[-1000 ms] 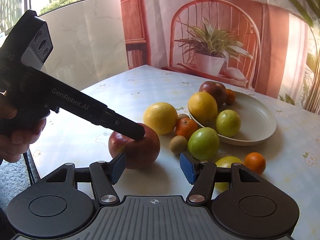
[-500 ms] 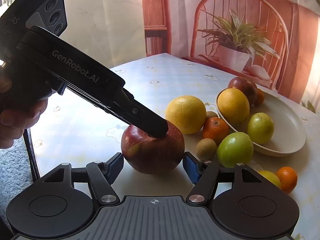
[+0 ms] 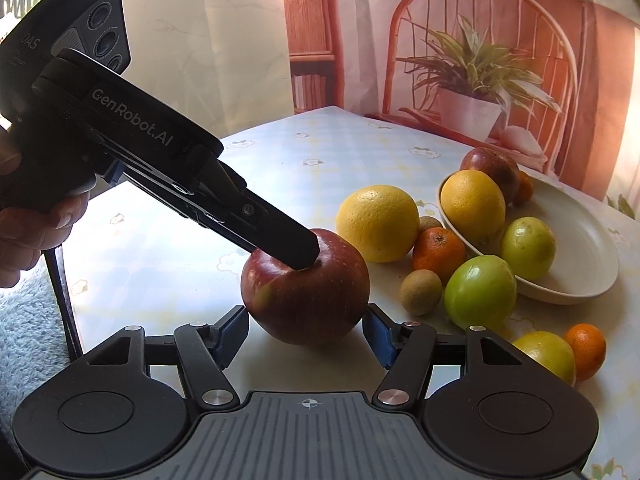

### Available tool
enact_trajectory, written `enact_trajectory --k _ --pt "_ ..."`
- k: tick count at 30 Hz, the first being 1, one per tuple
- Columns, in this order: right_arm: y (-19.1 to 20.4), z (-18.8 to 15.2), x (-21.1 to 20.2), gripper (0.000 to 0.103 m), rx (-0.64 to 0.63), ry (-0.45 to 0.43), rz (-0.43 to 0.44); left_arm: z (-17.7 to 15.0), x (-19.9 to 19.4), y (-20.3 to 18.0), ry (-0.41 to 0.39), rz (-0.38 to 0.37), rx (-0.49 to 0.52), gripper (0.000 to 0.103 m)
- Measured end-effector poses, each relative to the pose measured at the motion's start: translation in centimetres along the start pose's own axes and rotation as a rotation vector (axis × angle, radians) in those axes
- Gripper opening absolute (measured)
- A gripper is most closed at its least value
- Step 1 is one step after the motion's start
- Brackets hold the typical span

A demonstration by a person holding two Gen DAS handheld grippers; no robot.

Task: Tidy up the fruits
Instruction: 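Close the left gripper on the red apple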

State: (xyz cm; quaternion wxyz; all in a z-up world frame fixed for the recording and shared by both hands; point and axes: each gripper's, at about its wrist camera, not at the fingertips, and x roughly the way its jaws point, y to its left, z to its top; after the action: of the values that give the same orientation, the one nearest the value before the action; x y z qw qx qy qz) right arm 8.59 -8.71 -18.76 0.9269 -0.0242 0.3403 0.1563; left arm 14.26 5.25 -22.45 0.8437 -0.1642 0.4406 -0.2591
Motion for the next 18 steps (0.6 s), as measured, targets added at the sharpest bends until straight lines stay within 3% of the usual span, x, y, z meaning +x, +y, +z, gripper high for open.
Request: enact_trajectory --k 12,18 --pt "0.2 -0.2 -0.1 0.055 0.008 -0.019 0.004 0.2 -0.6 1.2 -0.044 -0.002 -0.058 0.04" --pt "0.4 -0.2 0.0 0.055 0.0 -0.02 -0.002 0.1 -0.4 1.8 -0.043 -0.037 -0.094 0.041"
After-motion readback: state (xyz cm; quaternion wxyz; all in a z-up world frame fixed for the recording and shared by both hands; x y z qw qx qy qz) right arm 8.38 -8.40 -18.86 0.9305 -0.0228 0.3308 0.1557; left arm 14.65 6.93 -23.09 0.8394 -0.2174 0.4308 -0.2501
